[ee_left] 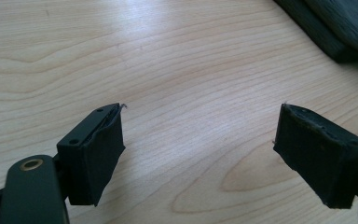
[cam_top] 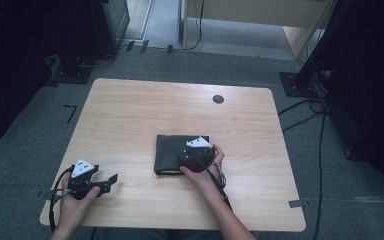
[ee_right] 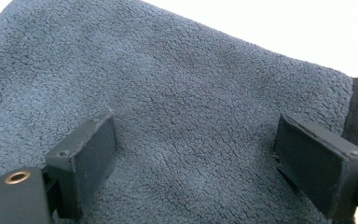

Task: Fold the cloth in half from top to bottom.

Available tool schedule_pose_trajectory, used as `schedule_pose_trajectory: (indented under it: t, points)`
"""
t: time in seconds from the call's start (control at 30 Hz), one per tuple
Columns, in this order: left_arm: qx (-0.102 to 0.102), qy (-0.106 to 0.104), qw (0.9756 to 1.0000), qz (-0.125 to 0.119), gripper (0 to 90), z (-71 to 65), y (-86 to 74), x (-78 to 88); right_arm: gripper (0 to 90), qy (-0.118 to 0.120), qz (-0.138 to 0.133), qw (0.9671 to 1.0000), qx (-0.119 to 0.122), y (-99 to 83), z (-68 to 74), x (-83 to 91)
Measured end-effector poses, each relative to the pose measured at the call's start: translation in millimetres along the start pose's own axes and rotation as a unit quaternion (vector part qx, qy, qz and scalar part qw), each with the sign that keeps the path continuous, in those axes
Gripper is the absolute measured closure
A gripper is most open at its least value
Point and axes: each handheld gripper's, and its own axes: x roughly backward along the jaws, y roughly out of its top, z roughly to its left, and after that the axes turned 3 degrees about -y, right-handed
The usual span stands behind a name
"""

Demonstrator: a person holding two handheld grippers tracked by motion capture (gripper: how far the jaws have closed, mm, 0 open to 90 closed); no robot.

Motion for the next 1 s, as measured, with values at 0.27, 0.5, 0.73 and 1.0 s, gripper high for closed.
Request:
schedule_pose_trajectory:
  t: [0.27, 0.5, 0.73, 1.0]
  points:
    - [-0.007, 0.005, 1.0, 0.002, 15.8, -0.8, -0.9, 1.5, 11.9, -0.007, -0.006, 1.0, 0.0, 32.2, -13.9, -35.7]
    - [0.001, 0.018, 0.9998, 0.012, 15.8, 3.3, -2.9, 2.2, 14.6, -0.004, 0.003, 0.9999, -0.011, 51.8, -25.4, -51.7]
    - [-0.011, 0.036, 0.9986, 0.038, 15.8, 0.5, -3.8, -2.2, 16.0, 0.016, 0.003, 0.9998, -0.01, 38.3, -34.1, -26.7]
    - [-0.026, 0.052, 0.9974, 0.043, 15.0, -3.9, -4.8, -4.8, 14.5, 0.002, -0.002, 0.9995, 0.031, 15.3, -24.0, -10.6]
